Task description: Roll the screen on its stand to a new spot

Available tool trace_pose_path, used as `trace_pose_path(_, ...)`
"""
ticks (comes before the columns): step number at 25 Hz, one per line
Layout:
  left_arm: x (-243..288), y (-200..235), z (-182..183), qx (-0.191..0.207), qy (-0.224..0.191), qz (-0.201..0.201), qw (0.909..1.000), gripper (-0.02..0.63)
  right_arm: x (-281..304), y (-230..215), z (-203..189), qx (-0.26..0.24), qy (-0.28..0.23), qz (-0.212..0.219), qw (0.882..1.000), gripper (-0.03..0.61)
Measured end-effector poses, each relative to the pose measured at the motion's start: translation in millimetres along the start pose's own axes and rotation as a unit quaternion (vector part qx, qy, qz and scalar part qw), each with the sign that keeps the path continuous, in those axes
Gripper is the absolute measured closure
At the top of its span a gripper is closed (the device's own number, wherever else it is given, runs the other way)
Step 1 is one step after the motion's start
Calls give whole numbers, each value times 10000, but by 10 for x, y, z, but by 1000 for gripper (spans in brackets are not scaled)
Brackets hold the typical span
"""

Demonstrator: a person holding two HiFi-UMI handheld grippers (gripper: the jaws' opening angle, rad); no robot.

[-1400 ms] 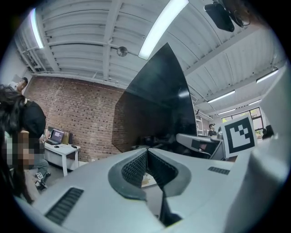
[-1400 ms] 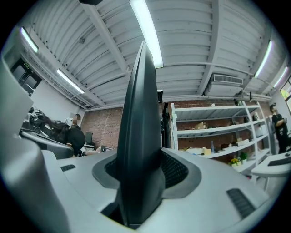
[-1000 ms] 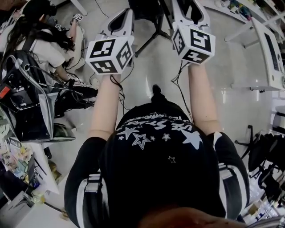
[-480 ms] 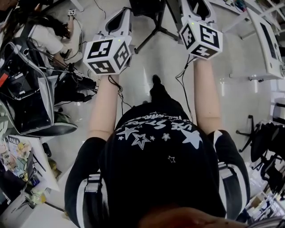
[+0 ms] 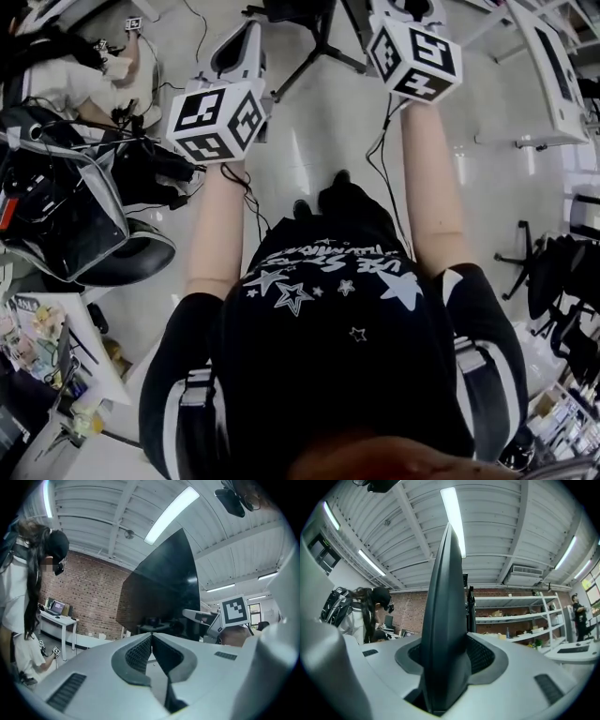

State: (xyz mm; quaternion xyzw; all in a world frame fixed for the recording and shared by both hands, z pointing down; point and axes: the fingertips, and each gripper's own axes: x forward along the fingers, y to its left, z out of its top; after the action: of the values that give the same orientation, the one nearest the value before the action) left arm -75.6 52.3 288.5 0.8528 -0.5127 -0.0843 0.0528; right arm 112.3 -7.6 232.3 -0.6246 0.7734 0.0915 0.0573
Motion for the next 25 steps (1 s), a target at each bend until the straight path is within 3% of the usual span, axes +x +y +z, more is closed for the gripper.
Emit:
trace_pose_path(7, -124, -34, 30, 65, -89, 130, 9999, 600, -82, -41, -29, -96, 206, 352, 9991, 374)
trace_pose_path(13, -200, -214, 100, 173, -147, 268, 9994, 600, -307, 40, 119, -147, -28, 500, 9986, 341)
trace_pose_path(25, -507, -927, -21, 301, -7, 292, 9991, 600, -1142, -161, 42, 193, 130, 631, 9977, 337)
